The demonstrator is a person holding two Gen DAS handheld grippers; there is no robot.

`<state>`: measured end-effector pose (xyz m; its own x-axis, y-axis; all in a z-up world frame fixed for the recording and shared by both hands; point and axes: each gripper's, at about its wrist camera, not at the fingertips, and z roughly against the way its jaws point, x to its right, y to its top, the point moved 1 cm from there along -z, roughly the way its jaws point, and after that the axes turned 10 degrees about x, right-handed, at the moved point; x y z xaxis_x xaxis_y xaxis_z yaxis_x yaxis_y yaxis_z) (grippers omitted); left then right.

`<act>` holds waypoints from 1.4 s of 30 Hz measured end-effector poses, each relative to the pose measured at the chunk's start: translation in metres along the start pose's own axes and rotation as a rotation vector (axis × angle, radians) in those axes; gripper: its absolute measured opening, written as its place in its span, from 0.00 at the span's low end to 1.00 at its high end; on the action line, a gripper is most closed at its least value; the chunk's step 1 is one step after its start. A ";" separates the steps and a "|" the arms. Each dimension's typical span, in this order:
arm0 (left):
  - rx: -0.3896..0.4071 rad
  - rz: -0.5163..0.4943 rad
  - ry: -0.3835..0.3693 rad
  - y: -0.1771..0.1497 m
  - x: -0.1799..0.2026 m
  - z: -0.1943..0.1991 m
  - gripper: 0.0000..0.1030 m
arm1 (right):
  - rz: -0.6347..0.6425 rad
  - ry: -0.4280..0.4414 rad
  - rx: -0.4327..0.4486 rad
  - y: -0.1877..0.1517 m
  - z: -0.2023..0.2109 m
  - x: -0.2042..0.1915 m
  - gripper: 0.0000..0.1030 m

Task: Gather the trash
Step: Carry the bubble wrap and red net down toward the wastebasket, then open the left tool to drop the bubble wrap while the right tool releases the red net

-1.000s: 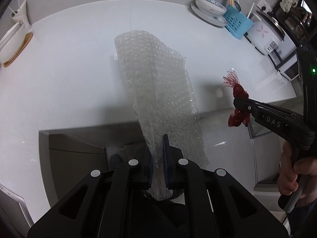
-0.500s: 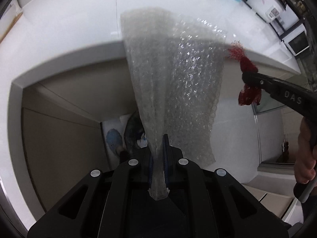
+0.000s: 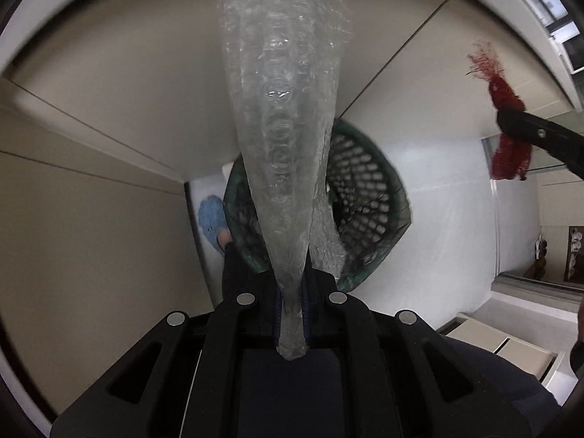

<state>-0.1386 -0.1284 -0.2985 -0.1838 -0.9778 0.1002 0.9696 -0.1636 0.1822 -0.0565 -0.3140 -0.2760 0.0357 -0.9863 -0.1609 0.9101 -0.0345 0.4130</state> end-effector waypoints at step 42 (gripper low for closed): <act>0.170 0.159 0.109 0.009 -0.072 -0.035 0.94 | 0.085 0.088 -0.183 -0.028 -0.133 -0.059 0.26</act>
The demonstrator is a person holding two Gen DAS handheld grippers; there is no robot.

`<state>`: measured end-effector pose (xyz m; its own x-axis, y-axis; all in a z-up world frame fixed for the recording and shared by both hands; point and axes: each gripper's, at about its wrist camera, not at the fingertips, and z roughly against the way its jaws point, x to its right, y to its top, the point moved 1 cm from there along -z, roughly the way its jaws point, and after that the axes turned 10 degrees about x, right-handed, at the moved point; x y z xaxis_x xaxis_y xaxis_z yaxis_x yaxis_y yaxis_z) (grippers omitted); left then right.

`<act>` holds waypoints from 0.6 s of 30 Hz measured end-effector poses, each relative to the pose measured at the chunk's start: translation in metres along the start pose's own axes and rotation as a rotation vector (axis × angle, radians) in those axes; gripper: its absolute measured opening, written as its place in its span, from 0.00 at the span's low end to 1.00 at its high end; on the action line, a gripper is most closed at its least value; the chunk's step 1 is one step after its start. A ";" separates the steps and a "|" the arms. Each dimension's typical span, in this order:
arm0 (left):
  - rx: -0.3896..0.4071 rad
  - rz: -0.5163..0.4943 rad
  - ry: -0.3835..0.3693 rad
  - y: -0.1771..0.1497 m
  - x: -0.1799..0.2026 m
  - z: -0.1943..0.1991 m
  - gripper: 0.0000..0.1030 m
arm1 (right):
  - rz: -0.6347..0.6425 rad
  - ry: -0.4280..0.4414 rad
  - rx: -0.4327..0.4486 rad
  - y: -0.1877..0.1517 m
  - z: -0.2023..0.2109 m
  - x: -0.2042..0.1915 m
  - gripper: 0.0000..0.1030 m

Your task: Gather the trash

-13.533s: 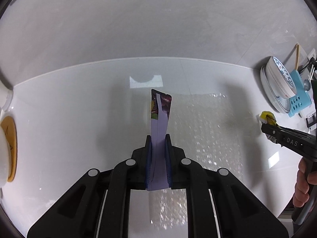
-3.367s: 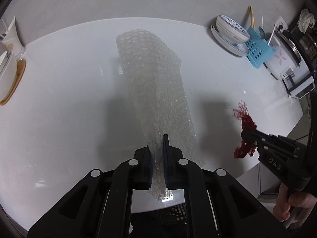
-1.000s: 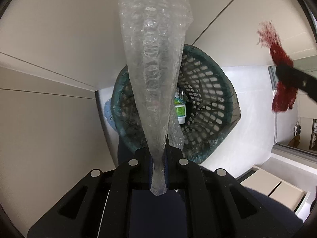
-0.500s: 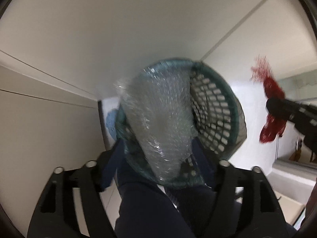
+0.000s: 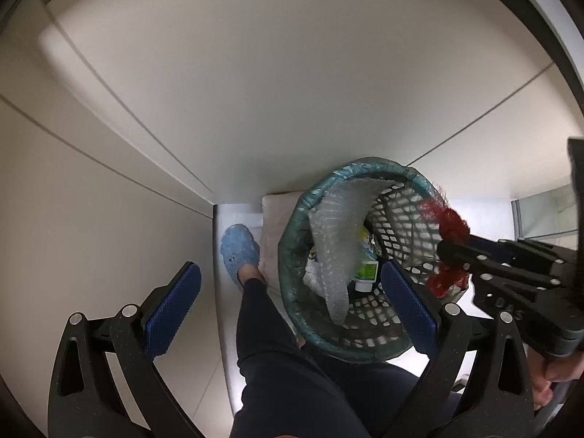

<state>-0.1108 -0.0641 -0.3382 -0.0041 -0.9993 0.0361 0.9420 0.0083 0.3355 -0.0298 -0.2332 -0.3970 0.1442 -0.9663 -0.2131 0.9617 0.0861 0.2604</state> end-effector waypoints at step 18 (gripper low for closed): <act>-0.005 0.000 0.001 0.016 0.001 0.017 0.94 | -0.046 -0.041 0.034 0.000 0.015 0.000 0.77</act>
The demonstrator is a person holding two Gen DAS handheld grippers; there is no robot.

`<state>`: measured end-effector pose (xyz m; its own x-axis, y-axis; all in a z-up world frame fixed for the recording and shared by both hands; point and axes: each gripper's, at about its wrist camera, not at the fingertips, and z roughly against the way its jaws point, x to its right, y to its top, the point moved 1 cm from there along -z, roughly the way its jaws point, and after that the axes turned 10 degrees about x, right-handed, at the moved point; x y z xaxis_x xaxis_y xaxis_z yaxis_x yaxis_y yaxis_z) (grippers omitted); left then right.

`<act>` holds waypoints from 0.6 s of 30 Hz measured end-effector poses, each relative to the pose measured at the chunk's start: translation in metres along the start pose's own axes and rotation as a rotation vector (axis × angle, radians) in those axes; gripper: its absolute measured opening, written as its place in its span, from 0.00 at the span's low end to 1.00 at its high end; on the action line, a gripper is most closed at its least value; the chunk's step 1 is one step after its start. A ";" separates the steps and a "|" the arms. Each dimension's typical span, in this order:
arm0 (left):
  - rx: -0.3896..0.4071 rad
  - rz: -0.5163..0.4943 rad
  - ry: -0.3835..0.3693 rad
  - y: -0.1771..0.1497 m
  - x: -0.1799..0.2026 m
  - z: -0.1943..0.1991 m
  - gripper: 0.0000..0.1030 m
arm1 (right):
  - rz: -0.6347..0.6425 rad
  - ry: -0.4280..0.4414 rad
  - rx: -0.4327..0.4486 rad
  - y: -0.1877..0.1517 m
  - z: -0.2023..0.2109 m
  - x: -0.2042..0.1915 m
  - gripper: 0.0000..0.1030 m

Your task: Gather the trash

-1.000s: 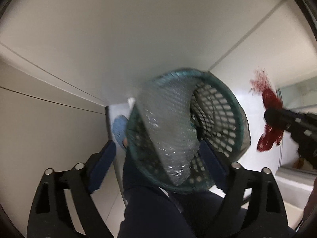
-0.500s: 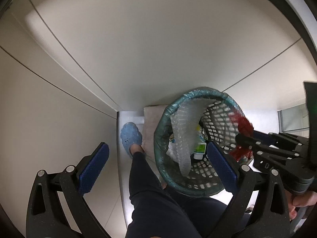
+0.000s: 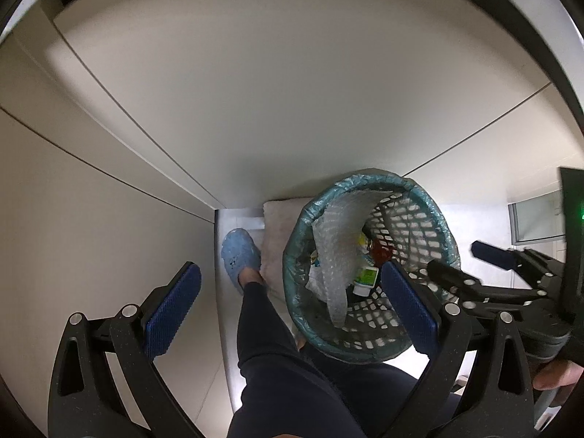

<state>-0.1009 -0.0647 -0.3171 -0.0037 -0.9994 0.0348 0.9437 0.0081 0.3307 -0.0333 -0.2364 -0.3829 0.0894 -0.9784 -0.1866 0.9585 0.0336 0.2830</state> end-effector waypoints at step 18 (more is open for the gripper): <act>0.143 0.016 0.027 0.070 0.036 0.181 0.94 | -0.011 -0.165 0.290 0.055 0.232 0.003 0.93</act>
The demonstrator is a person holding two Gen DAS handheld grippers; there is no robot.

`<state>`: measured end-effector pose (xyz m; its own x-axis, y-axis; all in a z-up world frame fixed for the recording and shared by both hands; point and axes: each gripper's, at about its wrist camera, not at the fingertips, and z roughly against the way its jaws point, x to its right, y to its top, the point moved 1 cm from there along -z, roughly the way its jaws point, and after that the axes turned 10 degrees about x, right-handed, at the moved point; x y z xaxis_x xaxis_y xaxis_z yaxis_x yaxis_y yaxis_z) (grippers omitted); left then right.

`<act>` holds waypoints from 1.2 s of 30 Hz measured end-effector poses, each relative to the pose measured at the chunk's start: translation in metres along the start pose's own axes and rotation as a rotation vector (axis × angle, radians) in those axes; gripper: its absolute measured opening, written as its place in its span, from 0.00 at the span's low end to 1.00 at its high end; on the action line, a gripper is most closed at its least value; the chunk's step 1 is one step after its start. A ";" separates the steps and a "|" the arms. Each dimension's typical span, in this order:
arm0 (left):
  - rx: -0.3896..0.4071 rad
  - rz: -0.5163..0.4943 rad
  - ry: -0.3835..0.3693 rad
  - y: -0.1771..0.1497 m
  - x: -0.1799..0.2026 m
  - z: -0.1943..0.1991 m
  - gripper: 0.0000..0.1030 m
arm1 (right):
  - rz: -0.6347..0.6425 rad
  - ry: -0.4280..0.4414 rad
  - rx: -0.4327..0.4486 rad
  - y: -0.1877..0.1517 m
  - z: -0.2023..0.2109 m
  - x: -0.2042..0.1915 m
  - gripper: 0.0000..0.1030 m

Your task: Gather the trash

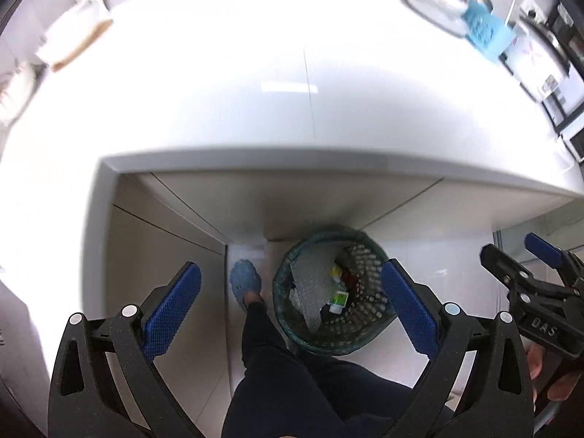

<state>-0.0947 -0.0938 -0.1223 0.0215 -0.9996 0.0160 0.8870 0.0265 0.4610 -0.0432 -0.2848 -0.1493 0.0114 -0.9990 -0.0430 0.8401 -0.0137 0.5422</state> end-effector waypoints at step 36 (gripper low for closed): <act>0.073 0.019 -0.029 0.008 0.018 0.093 0.94 | -0.003 -0.020 0.040 0.028 0.105 -0.007 0.93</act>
<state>-0.1303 -0.1116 -0.0362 0.0238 -0.9984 0.0509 0.8505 0.0470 0.5239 -0.0766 -0.2821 -0.0461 -0.0019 -0.9996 -0.0279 0.8177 -0.0176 0.5754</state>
